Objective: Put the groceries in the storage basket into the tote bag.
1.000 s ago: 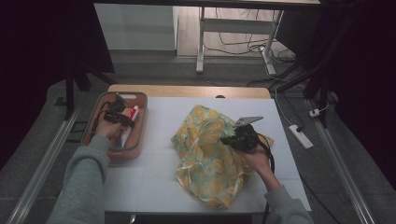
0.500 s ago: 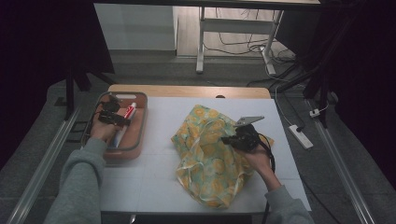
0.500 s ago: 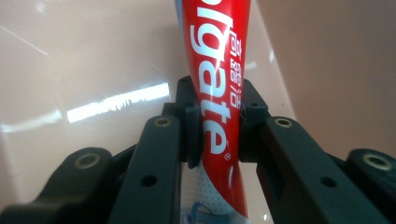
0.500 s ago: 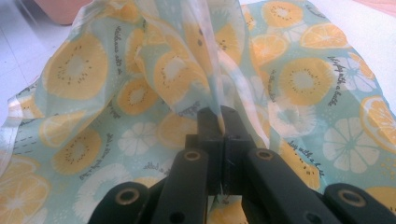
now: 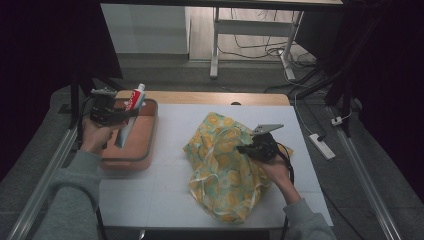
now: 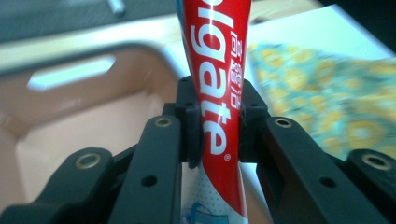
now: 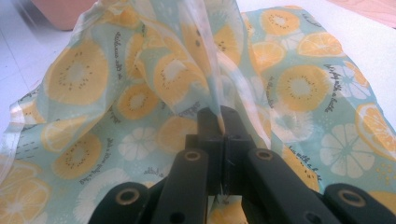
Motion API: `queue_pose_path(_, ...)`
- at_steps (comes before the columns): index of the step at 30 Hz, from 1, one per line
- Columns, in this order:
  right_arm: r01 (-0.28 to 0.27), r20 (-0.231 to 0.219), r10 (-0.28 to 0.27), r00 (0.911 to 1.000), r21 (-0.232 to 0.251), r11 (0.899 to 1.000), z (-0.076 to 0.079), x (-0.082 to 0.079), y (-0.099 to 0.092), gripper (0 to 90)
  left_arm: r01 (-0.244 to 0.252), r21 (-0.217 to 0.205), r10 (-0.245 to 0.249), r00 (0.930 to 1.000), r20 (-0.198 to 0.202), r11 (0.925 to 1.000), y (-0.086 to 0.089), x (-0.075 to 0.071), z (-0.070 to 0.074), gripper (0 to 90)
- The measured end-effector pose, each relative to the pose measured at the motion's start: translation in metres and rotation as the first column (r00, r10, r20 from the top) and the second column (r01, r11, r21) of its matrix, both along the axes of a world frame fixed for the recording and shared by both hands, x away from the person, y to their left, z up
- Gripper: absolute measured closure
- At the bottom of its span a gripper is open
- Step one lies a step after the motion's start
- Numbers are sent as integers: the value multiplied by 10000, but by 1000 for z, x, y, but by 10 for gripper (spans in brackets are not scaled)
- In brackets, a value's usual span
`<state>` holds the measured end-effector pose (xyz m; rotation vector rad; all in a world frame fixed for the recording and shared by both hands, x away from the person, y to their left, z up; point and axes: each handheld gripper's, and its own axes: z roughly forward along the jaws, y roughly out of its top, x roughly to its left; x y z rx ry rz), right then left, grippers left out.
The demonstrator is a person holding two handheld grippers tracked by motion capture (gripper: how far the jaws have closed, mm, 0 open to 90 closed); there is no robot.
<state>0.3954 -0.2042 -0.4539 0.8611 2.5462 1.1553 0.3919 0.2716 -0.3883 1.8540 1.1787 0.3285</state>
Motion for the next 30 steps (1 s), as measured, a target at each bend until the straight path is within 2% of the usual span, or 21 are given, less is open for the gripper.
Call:
queue_pose_path(2,12,-11,-12,10000,9,10000,0,0,0,888,464,-72,-462,9985,307,9989,-12,-6,8,749)
queue_pose_path(5,11,-25,-11,10000,5,10000,0,1,0,888,1238,-122,-1227,9901,681,9922,-34,-16,16,749)
queue_pose_path(7,25,-26,-25,10000,30,10000,-1,2,0,889,1800,-194,-1778,9805,835,9835,-49,-21,19,749)
queue_pose_path(10,34,-80,-34,10000,43,10000,-1,2,0,888,2552,-152,-2524,9621,1030,9668,-73,-30,22,749)
queue_pose_path(12,29,-69,-29,10000,40,10000,-1,2,0,888,3055,-144,-3020,9466,1129,9521,-88,-34,22,749)
queue_pose_path(15,32,-62,-31,10000,61,10000,-1,3,1,888,3847,-326,-3791,9185,1129,9225,-108,-37,21,749)
queue_pose_path(18,59,-95,-58,9999,75,10000,-1,3,1,888,4243,-118,-4206,9006,1098,9054,-128,-38,17,749)
queue_pose_path(20,53,-95,-52,9999,77,10000,-1,3,1,888,4551,-155,-4513,8863,1039,8903,-141,-37,14,749)
queue_pose_path(23,66,-113,-64,9999,102,9999,-1,3,0,888,5031,71,-5011,8595,1008,8642,-164,-37,9,749)
queue_pose_path(28,60,-188,-55,9998,240,9997,-1,5,-2,888,5684,209,-5679,8186,863,8225,-202,-36,0,748)
queue_pose_path(30,70,-233,-62,9997,342,9994,-1,5,-3,888,5833,231,-5826,8073,940,8119,-216,-37,-3,748)
